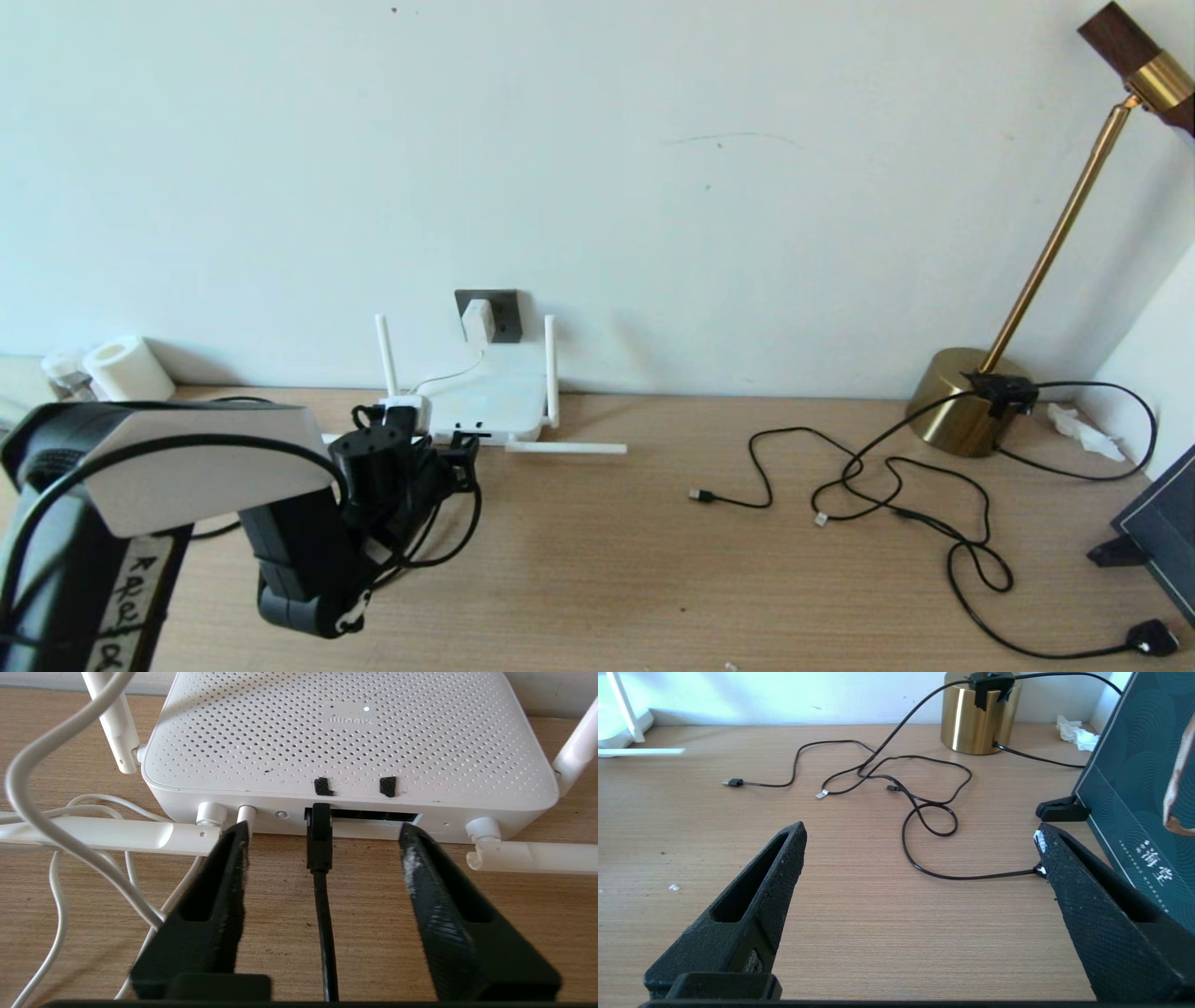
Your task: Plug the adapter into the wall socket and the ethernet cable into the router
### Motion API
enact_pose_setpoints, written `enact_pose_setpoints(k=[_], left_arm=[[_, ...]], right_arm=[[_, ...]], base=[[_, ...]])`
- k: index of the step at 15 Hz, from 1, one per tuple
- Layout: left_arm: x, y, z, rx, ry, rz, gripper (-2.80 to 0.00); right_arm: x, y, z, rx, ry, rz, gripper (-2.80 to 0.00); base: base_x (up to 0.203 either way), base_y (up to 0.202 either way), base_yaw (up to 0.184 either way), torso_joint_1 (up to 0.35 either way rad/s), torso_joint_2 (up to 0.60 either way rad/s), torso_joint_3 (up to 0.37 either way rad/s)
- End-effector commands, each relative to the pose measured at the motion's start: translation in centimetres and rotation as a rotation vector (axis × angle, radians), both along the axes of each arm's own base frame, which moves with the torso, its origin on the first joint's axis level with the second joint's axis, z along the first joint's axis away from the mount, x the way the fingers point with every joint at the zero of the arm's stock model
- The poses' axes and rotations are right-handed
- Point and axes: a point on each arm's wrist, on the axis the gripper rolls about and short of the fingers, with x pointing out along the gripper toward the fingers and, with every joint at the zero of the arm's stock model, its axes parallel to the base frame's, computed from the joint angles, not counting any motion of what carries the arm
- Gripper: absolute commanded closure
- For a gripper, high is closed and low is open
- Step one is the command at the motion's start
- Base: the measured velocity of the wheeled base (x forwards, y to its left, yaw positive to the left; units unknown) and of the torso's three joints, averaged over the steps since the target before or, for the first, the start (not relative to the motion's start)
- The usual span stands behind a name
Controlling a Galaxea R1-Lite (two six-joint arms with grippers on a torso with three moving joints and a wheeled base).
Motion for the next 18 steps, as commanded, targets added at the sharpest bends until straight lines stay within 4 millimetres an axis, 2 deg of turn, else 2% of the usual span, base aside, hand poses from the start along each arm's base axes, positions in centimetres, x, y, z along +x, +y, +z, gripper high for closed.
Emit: enact_pose_setpoints(k=[1, 4, 6, 7, 9, 10, 13, 15, 16, 17, 18], left_arm=[[-0.5, 0.0, 0.4, -0.001, -0.005, 0.0, -2.8], [-1.3, 0.3, -0.2, 0.008, 0.03, -0.001, -2.8], [-2.0, 0.2, 0.6, 0.008, 0.026, -0.008, -2.8], [-2.5, 0.0, 1.9, 0.001, 0.002, -0.017, -2.8], [-3.9, -0.3, 5.8, -0.024, -0.094, -0.037, -2.8], [-4.8, -0.4, 8.6, -0.045, -0.167, -0.046, 0.0], [-9.2, 0.5, 17.6, -0.085, -0.349, -0.065, 0.0], [-14.0, 1.9, 23.1, -0.077, -0.428, -0.077, 0.0], [-17.1, 2.9, 24.9, -0.067, -0.438, -0.082, 0.0], [-20.6, 4.0, 25.7, -0.055, -0.431, -0.089, 0.0], [-23.6, 5.0, 25.2, -0.039, -0.403, -0.1, 0.0]], right_arm=[[0.0, 0.0, 0.0, 0.0, 0.001, 0.0, -2.8], [0.0, 0.0, 0.0, 0.0, 0.001, 0.0, -2.8], [0.0, 0.0, 0.0, 0.0, 0.001, 0.0, -2.8], [0.0, 0.0, 0.0, 0.0, 0.001, 0.0, -2.8], [0.0, 0.0, 0.0, 0.0, 0.001, 0.0, -2.8], [0.0, 0.0, 0.0, 0.0, 0.001, 0.0, -2.8], [0.0, 0.0, 0.0, 0.0, 0.001, 0.0, -2.8], [0.0, 0.0, 0.0, 0.0, 0.0, 0.0, -2.8], [0.0, 0.0, 0.0, 0.0, 0.001, 0.0, -2.8], [0.0, 0.0, 0.0, 0.0, 0.001, 0.0, -2.8], [0.0, 0.0, 0.0, 0.0, 0.001, 0.0, -2.8]], base=[[0.0, 0.0, 0.0, 0.0, 0.0, 0.0], [0.0, 0.0, 0.0, 0.0, 0.0, 0.0], [0.0, 0.0, 0.0, 0.0, 0.0, 0.0], [0.0, 0.0, 0.0, 0.0, 0.0, 0.0], [0.0, 0.0, 0.0, 0.0, 0.0, 0.0], [0.0, 0.0, 0.0, 0.0, 0.0, 0.0], [0.0, 0.0, 0.0, 0.0, 0.0, 0.0], [0.0, 0.0, 0.0, 0.0, 0.0, 0.0], [0.0, 0.0, 0.0, 0.0, 0.0, 0.0], [0.0, 0.0, 0.0, 0.0, 0.0, 0.0], [0.0, 0.0, 0.0, 0.0, 0.0, 0.0]])
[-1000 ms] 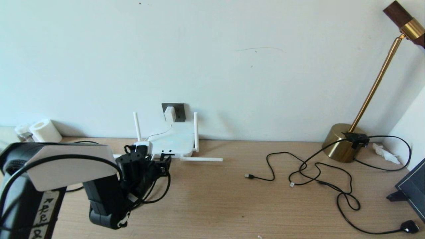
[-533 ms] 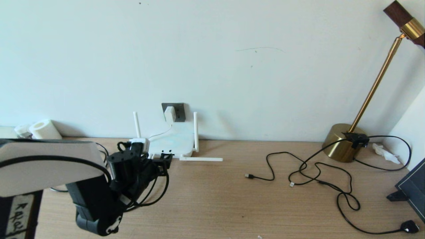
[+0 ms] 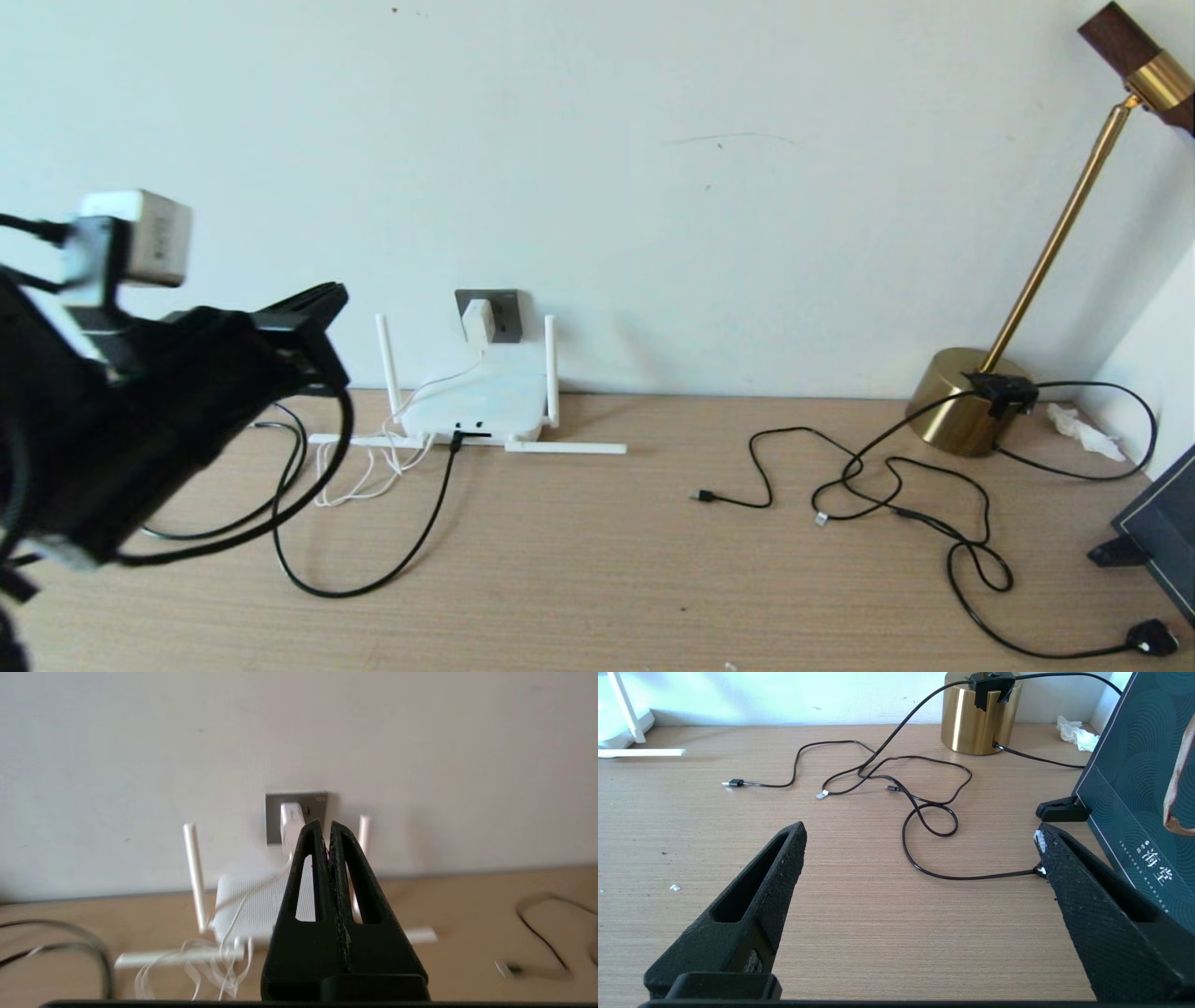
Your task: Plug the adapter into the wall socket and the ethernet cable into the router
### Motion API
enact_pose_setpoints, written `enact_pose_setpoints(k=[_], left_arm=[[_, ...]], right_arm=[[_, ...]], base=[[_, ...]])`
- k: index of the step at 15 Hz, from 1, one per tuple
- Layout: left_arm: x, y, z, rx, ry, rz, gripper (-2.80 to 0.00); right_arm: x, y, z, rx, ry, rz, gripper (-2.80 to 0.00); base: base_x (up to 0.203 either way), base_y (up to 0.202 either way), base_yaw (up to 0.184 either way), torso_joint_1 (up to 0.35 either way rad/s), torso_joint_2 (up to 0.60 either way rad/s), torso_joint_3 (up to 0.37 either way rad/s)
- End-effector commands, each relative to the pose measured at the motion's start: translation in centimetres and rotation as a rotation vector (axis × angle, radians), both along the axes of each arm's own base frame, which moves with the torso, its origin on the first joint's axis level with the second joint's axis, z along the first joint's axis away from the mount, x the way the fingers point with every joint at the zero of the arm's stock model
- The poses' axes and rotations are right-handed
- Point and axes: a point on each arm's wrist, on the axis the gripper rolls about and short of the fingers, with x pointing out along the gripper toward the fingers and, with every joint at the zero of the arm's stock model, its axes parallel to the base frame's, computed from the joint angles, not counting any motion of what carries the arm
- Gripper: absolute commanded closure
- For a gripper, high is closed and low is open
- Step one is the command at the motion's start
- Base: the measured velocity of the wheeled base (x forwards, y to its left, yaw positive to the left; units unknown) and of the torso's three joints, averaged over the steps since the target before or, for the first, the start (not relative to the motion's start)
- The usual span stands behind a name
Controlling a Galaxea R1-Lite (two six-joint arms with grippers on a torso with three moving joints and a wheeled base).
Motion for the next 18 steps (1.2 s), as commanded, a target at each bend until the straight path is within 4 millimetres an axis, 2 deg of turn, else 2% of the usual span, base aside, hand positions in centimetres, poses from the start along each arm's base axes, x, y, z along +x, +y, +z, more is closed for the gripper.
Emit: enact_pose_setpoints(k=[1, 4, 5, 6, 8, 10, 12, 14, 17, 18], left_arm=[[-10.6, 3.4, 0.4, 0.011, -0.011, -0.026, 0.0], [-16.5, 5.2, -11.0, 0.114, 0.346, -0.104, 0.0], [-18.3, 5.8, -13.8, 0.125, 0.444, -0.113, 0.0], [-19.3, 6.2, -15.2, 0.123, 0.509, -0.087, 0.0], [-20.1, 6.4, -15.5, 0.08, 0.517, 0.076, 0.0], [-20.8, 6.4, -15.6, 0.051, 0.446, 0.185, 0.0], [-22.2, 6.3, -15.8, 0.092, 0.261, 0.152, 0.0], [-22.8, 6.3, -16.0, 0.115, 0.155, 0.099, 0.0], [-22.9, 6.4, -16.0, -0.045, 0.165, 0.138, 0.0], [-22.9, 6.4, -16.0, -0.049, 0.165, 0.138, 0.0]], right_arm=[[0.0, 0.0, 0.0, 0.0, 0.001, 0.0, -2.8], [0.0, 0.0, 0.0, 0.002, 0.0, 0.0, -2.8], [0.0, 0.0, 0.0, 0.003, 0.0, 0.0, -2.8], [0.0, 0.0, 0.0, 0.002, 0.001, 0.0, -2.8], [0.0, 0.0, 0.0, 0.002, 0.001, 0.0, -2.8], [0.0, 0.0, 0.0, 0.005, 0.0, 0.0, -2.8], [0.0, 0.0, 0.0, 0.004, 0.001, 0.0, -2.8], [0.0, 0.0, 0.0, 0.004, 0.001, 0.0, -2.8], [0.0, 0.0, 0.0, 0.004, 0.001, 0.0, -2.8], [0.0, 0.0, 0.0, 0.004, 0.001, 0.0, -2.8]], base=[[0.0, 0.0, 0.0, 0.0, 0.0, 0.0], [0.0, 0.0, 0.0, 0.0, 0.0, 0.0], [0.0, 0.0, 0.0, 0.0, 0.0, 0.0], [0.0, 0.0, 0.0, 0.0, 0.0, 0.0], [0.0, 0.0, 0.0, 0.0, 0.0, 0.0], [0.0, 0.0, 0.0, 0.0, 0.0, 0.0], [0.0, 0.0, 0.0, 0.0, 0.0, 0.0], [0.0, 0.0, 0.0, 0.0, 0.0, 0.0], [0.0, 0.0, 0.0, 0.0, 0.0, 0.0], [0.0, 0.0, 0.0, 0.0, 0.0, 0.0]])
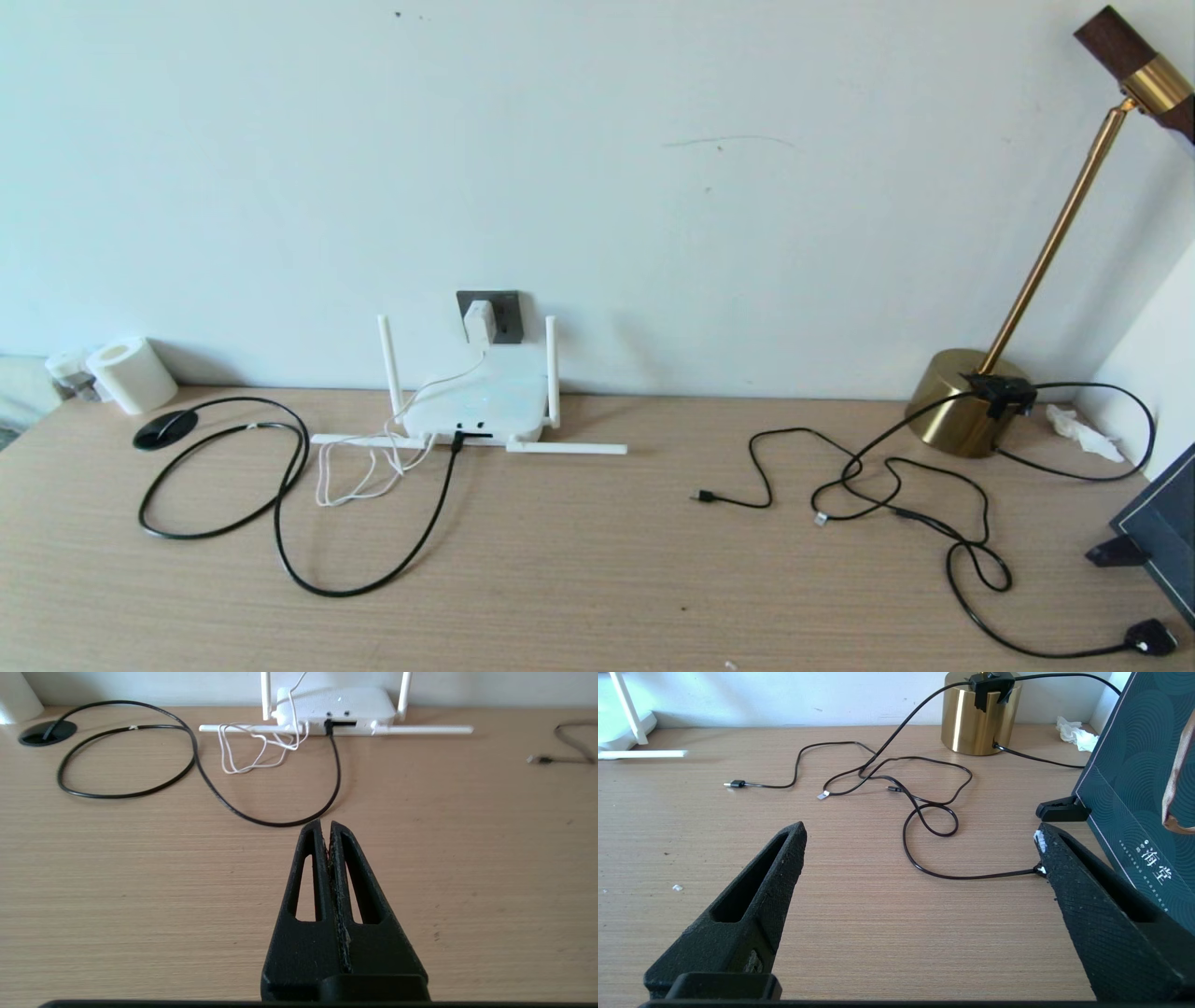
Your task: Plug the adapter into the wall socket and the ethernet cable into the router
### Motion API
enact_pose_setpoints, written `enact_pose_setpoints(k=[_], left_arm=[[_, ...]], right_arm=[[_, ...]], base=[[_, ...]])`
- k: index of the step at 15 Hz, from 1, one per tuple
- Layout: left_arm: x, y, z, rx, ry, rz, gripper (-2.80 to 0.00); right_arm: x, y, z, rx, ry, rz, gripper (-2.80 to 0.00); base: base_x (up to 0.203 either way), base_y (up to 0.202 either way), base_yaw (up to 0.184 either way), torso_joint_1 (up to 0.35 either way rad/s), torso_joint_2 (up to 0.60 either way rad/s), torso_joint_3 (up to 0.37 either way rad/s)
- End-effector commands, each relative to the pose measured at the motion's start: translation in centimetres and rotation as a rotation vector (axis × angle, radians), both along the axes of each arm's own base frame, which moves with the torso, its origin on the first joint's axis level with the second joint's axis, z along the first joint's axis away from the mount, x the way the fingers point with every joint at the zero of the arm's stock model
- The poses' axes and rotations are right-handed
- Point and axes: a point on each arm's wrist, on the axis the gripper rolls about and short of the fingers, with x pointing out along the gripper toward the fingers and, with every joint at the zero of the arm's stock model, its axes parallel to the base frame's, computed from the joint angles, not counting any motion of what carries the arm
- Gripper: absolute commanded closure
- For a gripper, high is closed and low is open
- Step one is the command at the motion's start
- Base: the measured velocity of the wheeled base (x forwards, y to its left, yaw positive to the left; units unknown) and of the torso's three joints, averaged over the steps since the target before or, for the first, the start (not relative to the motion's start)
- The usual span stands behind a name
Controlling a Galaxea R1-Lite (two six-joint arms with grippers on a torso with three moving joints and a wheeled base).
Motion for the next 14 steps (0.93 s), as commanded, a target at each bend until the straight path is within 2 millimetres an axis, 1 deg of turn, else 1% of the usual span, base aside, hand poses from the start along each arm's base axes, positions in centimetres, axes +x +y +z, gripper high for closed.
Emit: enact_pose_setpoints(k=[1, 14], left_arm=[[-0.18, 0.01, -0.09, -0.018, -0.023, -0.001, 0.0], [-0.17, 0.01, -0.13, -0.018, -0.022, -0.001, 0.0]], right_arm=[[0.01, 0.0, 0.01, 0.0, 0.001, 0.0, -2.8], [0.01, 0.0, 0.01, 0.003, 0.001, 0.0, -2.8]], base=[[0.0, 0.0, 0.0, 0.0, 0.0, 0.0], [0.0, 0.0, 0.0, 0.0, 0.0, 0.0]])
